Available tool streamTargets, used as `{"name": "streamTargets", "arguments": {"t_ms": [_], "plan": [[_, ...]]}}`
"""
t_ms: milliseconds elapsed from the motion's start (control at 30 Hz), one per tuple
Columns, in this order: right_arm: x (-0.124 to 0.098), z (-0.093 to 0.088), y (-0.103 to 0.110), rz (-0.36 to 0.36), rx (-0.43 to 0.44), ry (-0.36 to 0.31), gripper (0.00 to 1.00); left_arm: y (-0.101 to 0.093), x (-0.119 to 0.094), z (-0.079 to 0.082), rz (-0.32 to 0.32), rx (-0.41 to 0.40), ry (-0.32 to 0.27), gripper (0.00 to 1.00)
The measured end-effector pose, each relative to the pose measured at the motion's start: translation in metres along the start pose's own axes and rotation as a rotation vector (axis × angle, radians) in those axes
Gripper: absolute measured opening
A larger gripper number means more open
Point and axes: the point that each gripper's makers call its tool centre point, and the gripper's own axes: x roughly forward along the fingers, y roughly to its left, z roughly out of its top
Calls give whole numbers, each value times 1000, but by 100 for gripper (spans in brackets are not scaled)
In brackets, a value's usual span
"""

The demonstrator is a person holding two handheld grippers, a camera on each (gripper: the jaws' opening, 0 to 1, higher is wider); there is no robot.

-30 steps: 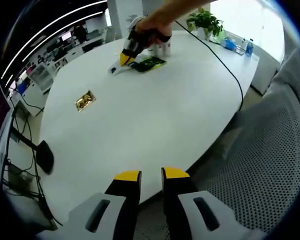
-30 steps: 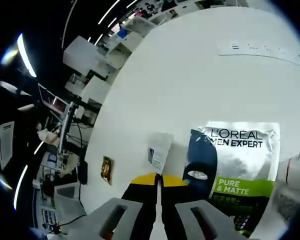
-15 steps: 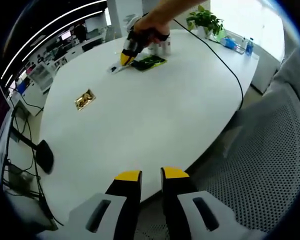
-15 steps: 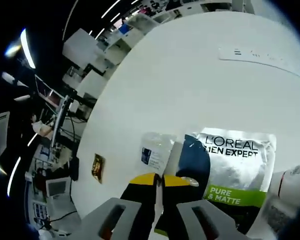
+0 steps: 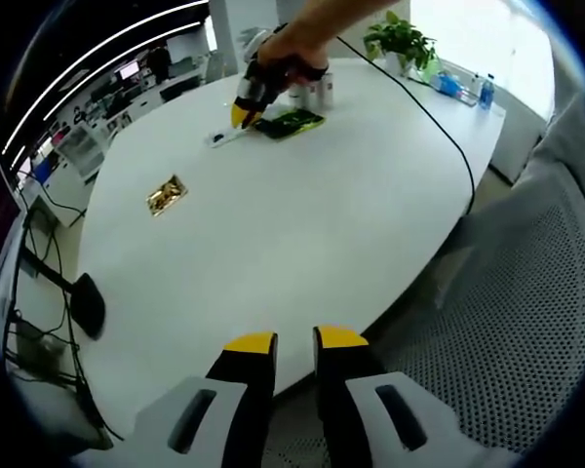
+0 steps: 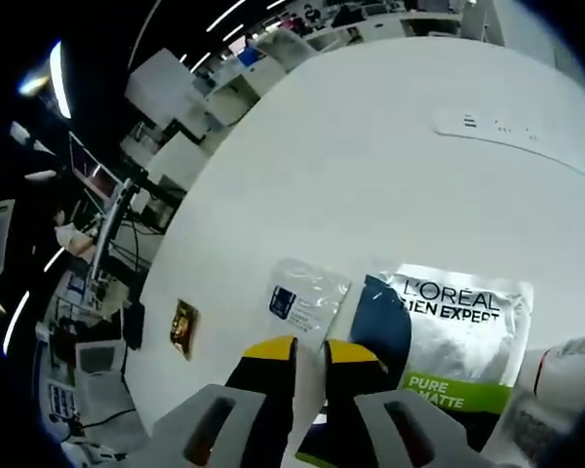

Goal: Arrange the skincare products in the storage area until every visible bottle or jar stands upright without overlapping.

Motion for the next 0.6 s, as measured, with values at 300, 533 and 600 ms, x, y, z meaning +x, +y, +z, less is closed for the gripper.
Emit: {"name": "streamTargets", "arguments": {"t_ms": [300, 533, 600], "plan": [[7, 18, 11, -81, -406, -23, 14, 0, 0, 0, 0, 6, 1, 11], [21, 24, 20, -128, -686, 24, 6, 1, 0, -2, 2, 5, 6, 11], [25, 25, 21, -122, -696, 26, 2, 1, 0, -2, 1, 6, 7, 11]]}}
